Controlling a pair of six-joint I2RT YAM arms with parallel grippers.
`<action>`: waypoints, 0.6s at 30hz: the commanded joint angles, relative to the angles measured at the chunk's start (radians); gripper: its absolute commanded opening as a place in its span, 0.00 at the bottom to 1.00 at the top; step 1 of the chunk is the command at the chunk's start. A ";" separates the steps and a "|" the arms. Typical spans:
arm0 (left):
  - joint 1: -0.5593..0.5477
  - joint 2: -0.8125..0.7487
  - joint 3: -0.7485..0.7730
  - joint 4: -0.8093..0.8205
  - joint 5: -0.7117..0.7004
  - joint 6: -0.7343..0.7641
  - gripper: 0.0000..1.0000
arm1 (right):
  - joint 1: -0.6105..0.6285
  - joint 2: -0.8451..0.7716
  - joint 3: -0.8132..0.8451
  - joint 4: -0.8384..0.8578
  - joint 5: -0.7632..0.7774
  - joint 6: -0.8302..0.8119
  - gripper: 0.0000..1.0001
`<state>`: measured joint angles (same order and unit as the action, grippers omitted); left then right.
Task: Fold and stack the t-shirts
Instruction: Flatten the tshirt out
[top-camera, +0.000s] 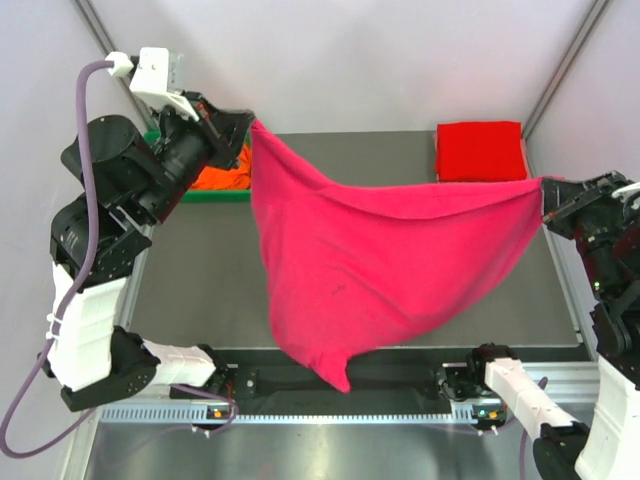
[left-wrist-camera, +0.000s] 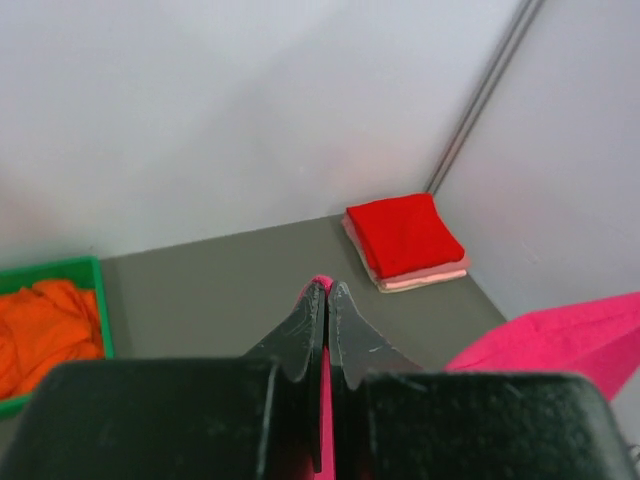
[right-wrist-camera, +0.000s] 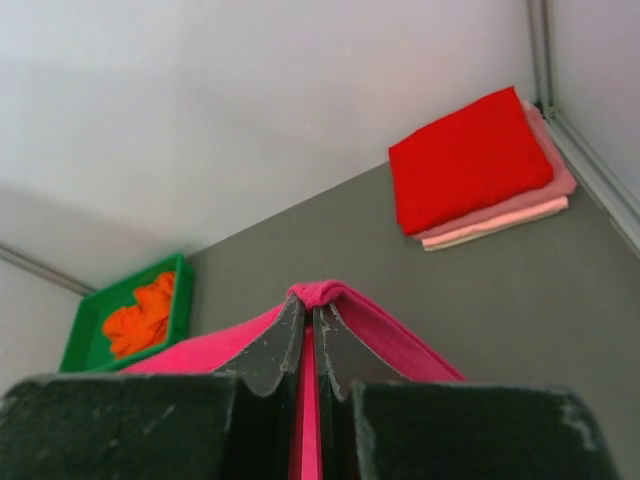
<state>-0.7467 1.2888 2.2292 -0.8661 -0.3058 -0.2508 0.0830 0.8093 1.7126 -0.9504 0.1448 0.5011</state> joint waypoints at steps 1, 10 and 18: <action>-0.002 0.021 0.079 0.157 0.091 0.110 0.00 | 0.006 -0.035 -0.024 0.056 0.100 -0.015 0.00; 0.000 0.104 0.112 0.177 -0.055 0.211 0.00 | 0.004 -0.010 0.013 0.058 0.167 -0.042 0.00; -0.002 -0.054 -0.036 0.093 0.123 -0.053 0.00 | 0.006 -0.085 0.056 -0.040 0.075 -0.007 0.00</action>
<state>-0.7475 1.3579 2.2551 -0.7918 -0.2848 -0.1673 0.0830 0.7837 1.7164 -0.9642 0.2531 0.4835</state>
